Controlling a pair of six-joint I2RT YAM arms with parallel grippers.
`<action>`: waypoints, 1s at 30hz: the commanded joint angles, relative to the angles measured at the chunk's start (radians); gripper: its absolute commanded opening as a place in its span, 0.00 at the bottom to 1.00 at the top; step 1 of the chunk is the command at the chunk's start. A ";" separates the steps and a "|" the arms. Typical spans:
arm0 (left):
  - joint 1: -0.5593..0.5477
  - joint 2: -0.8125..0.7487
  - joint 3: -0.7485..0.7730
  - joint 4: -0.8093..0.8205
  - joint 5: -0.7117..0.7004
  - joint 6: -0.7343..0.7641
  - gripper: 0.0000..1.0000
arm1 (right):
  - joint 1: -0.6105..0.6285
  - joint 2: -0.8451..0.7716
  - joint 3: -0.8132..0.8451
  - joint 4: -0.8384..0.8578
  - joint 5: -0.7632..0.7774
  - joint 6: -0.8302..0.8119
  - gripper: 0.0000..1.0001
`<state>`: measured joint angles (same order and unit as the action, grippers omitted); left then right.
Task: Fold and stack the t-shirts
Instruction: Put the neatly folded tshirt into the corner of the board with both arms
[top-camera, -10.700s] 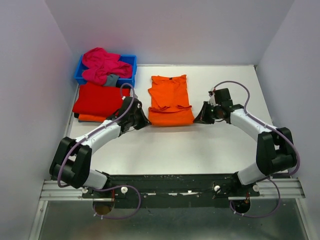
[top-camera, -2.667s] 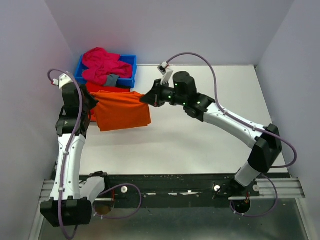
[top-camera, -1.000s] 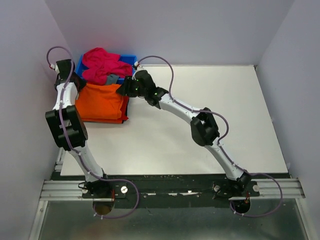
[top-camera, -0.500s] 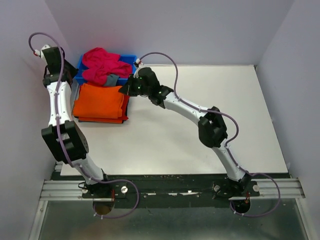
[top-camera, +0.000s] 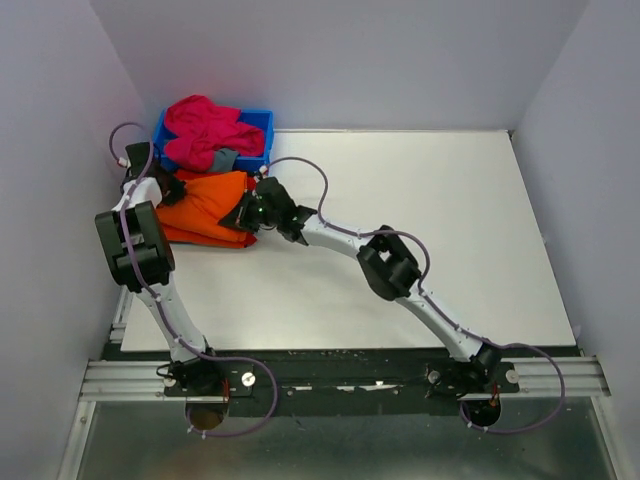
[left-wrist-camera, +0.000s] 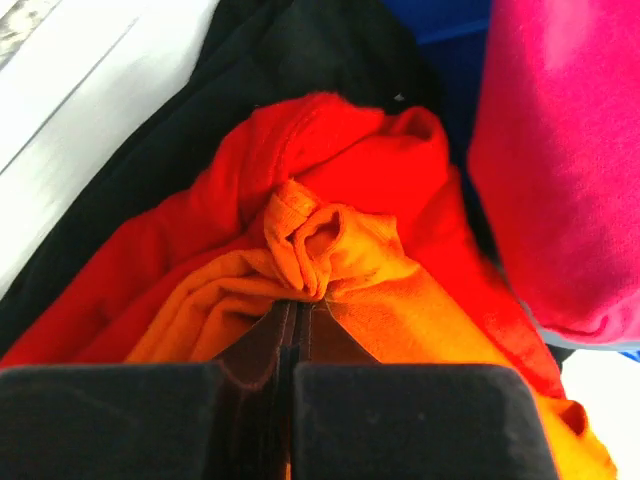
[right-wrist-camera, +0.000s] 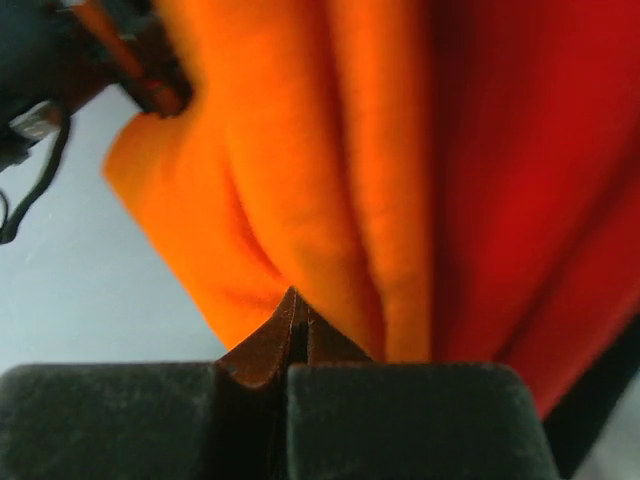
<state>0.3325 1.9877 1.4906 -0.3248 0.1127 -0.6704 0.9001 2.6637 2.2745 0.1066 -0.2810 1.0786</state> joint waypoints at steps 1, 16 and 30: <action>0.007 0.109 0.017 0.070 0.102 -0.005 0.00 | -0.027 0.055 -0.035 0.014 -0.013 0.176 0.01; 0.017 -0.208 0.010 -0.138 0.005 0.017 0.00 | -0.079 -0.073 0.029 0.010 0.057 0.029 0.01; 0.092 -0.136 -0.239 -0.079 0.056 -0.046 0.00 | -0.099 0.173 0.212 -0.038 0.198 0.334 0.01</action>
<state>0.4107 1.7622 1.2549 -0.3969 0.1581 -0.7097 0.7906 2.7766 2.4496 0.1276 -0.1543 1.3216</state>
